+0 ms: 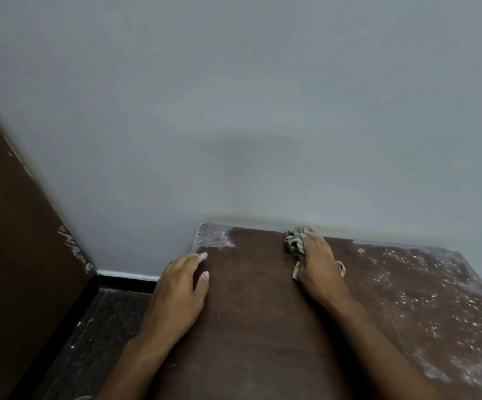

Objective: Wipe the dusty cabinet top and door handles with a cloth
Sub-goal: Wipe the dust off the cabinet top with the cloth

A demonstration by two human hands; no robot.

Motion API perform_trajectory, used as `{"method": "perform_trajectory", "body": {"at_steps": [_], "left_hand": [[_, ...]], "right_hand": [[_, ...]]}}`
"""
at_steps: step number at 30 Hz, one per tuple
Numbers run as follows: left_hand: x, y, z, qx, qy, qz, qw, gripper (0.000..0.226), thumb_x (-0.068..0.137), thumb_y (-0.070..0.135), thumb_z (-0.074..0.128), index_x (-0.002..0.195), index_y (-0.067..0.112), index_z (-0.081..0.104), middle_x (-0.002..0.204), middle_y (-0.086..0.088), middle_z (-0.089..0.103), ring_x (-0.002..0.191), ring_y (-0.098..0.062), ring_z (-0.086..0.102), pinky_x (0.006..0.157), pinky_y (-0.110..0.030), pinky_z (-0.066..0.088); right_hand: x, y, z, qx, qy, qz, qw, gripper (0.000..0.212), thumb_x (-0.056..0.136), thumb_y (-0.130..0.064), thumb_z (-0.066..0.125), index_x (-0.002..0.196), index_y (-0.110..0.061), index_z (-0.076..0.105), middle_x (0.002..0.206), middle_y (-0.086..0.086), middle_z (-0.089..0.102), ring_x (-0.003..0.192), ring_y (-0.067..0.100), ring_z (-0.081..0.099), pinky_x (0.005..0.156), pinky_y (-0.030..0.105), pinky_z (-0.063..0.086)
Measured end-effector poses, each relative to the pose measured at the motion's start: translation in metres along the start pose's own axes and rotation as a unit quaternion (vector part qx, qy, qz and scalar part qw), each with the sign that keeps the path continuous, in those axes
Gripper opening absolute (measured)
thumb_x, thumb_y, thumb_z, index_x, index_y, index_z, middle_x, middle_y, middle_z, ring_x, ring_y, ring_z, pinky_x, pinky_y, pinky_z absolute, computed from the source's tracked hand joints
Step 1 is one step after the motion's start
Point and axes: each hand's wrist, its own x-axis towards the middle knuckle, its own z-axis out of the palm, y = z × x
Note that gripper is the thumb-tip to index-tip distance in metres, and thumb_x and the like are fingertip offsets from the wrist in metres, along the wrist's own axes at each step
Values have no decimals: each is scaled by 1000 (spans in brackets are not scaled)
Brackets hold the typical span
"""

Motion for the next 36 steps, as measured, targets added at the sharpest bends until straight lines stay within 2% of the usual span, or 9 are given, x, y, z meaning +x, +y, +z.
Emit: {"method": "perform_trajectory", "body": {"at_steps": [5,11,14,19,22,25,28,32,36], "left_hand": [[0,-8,4,0,32,-6,999,43,92,19,64,135,14,58,136,-1,57,129,-17,47,109,-19,25],[11,-10,-1,-5,59,-47,997,37,88,13,65,125,6,65,126,-9,66,120,-27,58,105,-30,39],[20,-11,-7,-19,47,-64,997,36,91,13,63,125,6,66,127,-9,67,120,-25,59,105,-30,42],[20,-17,-9,-75,59,-107,990,34,90,4,57,121,11,69,121,-3,70,111,-17,65,99,-23,45],[15,-17,-8,-126,96,-154,975,36,89,-2,51,116,15,69,110,4,70,93,0,62,82,-6,45],[11,-18,-5,-136,100,-172,970,39,89,-2,51,121,14,67,113,4,69,101,-6,62,82,-7,40],[8,-20,-11,-135,102,-166,972,41,90,-2,50,125,12,65,118,2,66,102,-5,58,75,4,36],[8,-25,-22,-152,132,-165,965,37,93,-1,49,124,11,65,117,0,68,106,-10,62,87,-14,42],[9,-23,-26,-200,166,-170,951,33,92,0,51,110,20,71,103,5,73,93,-3,66,82,-19,50]], "right_hand": [[21,-62,41,17,-46,-62,997,66,81,0,58,145,-4,43,155,16,36,146,30,29,122,34,14],[39,-153,97,40,-117,-150,981,61,89,-16,59,146,-3,40,156,18,34,147,31,27,122,36,15],[38,-150,88,40,-142,-165,975,67,93,-19,57,153,-11,29,163,7,22,152,21,15,122,38,10],[17,-114,67,36,-157,-234,959,58,95,-14,52,151,-9,36,161,9,27,151,24,20,120,23,5],[10,-102,75,34,-182,-264,947,55,95,-25,47,148,-12,41,158,9,34,149,22,25,124,37,19],[33,-109,86,18,-156,-263,952,64,90,-25,49,151,-15,35,161,7,29,150,22,22,122,47,23],[60,-129,92,26,-133,-231,964,63,88,-11,60,148,-6,40,157,14,35,147,28,28,122,29,12],[35,-134,84,78,-166,-270,945,37,101,-25,47,135,-16,57,148,9,47,140,23,39,120,41,26],[-43,-140,58,128,-207,-380,892,23,103,-20,47,117,-22,65,138,2,55,134,15,44,114,37,33]]}}
